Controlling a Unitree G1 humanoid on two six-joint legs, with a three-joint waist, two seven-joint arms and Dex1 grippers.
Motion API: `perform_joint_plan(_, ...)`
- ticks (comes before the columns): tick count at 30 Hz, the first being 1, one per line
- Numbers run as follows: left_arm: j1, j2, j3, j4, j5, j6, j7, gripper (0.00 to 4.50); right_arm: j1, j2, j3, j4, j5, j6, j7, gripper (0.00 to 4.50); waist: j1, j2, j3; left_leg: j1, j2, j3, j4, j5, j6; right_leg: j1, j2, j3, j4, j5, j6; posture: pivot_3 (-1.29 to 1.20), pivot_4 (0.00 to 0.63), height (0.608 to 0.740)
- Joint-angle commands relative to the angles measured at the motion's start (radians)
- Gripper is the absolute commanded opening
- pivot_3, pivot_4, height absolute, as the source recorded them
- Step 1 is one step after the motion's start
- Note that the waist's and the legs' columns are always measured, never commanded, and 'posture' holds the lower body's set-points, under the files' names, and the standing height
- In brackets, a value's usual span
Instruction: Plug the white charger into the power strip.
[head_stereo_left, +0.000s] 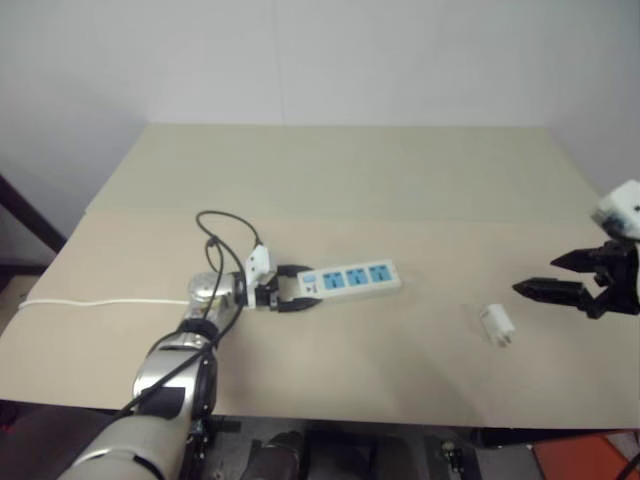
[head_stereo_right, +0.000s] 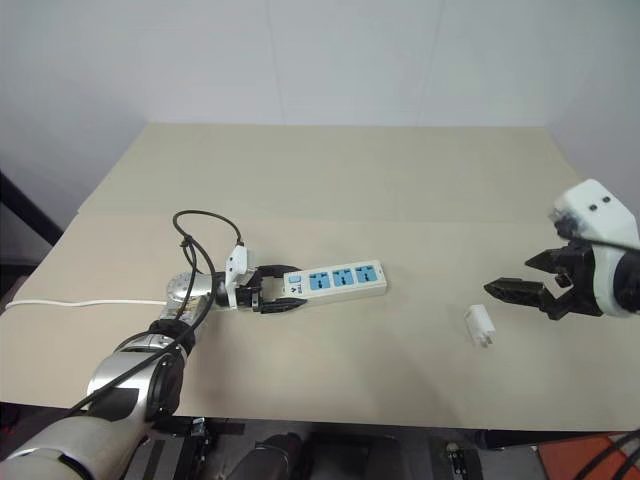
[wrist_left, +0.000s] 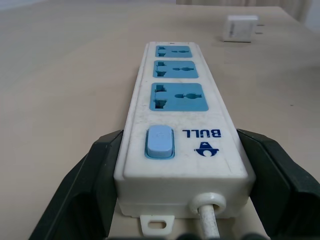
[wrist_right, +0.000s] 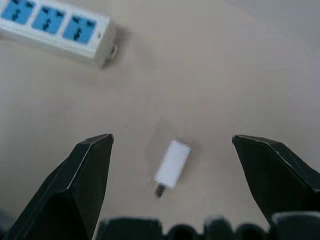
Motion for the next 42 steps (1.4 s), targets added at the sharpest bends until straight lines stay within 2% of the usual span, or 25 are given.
perform_joint_plan(1,-0.005,-0.010,-0.018,-0.004,0.007,-0.019,-0.027,3.25,-0.186,-0.040,0.226,0.110,0.065,0.084,-0.021,4.50,-0.002,0.001,0.000,-0.001,0.000,0.000,0.001,0.000,0.000,-0.001,0.000,0.000,0.000,0.000,0.000,0.00,0.150,0.740)
perform_joint_plan(8,-0.015,-0.017,-0.038,-0.004,0.017,-0.034,-0.069,3.25,-0.516,0.045,0.608,0.434,0.090,0.084,-0.176,4.50,-0.005,0.001,0.000,-0.008,-0.001,0.002,0.003,0.004,-0.006,-0.009,-0.003,0.003,0.002,0.001,0.000,0.00,0.150,0.740)
perform_joint_plan(12,-0.010,-0.024,-0.044,-0.007,0.016,-0.039,-0.083,3.25,-0.653,0.089,0.751,0.611,0.098,0.084,-0.227,4.50,-0.003,0.001,-0.001,-0.010,-0.001,0.003,0.003,0.004,-0.007,-0.011,-0.003,0.003,0.004,0.001,0.000,0.00,0.150,0.740)
perform_joint_plan(16,-0.002,-0.028,-0.047,-0.009,0.013,-0.045,-0.095,3.25,-0.711,0.107,0.860,0.658,0.074,0.084,-0.254,4.50,-0.003,0.001,-0.001,-0.011,-0.001,0.002,0.003,0.005,-0.007,-0.011,-0.003,0.003,0.005,0.001,0.000,0.00,0.150,0.740)
perform_joint_plan(24,0.005,-0.026,-0.045,-0.012,0.009,-0.046,-0.095,3.25,-0.720,0.123,0.947,0.690,0.101,0.084,-0.272,4.50,-0.006,0.002,-0.001,-0.011,-0.001,0.002,0.003,0.005,-0.007,-0.012,-0.002,0.003,0.005,0.001,0.000,0.00,0.150,0.740)
perform_joint_plan(42,0.004,-0.036,-0.043,-0.013,0.007,-0.040,-0.080,3.25,-0.699,0.179,0.968,0.736,0.143,0.084,-0.283,4.50,-0.006,0.003,-0.002,-0.010,-0.001,0.002,0.004,0.005,-0.008,-0.011,-0.002,0.003,0.006,0.002,0.000,0.00,0.150,0.740)
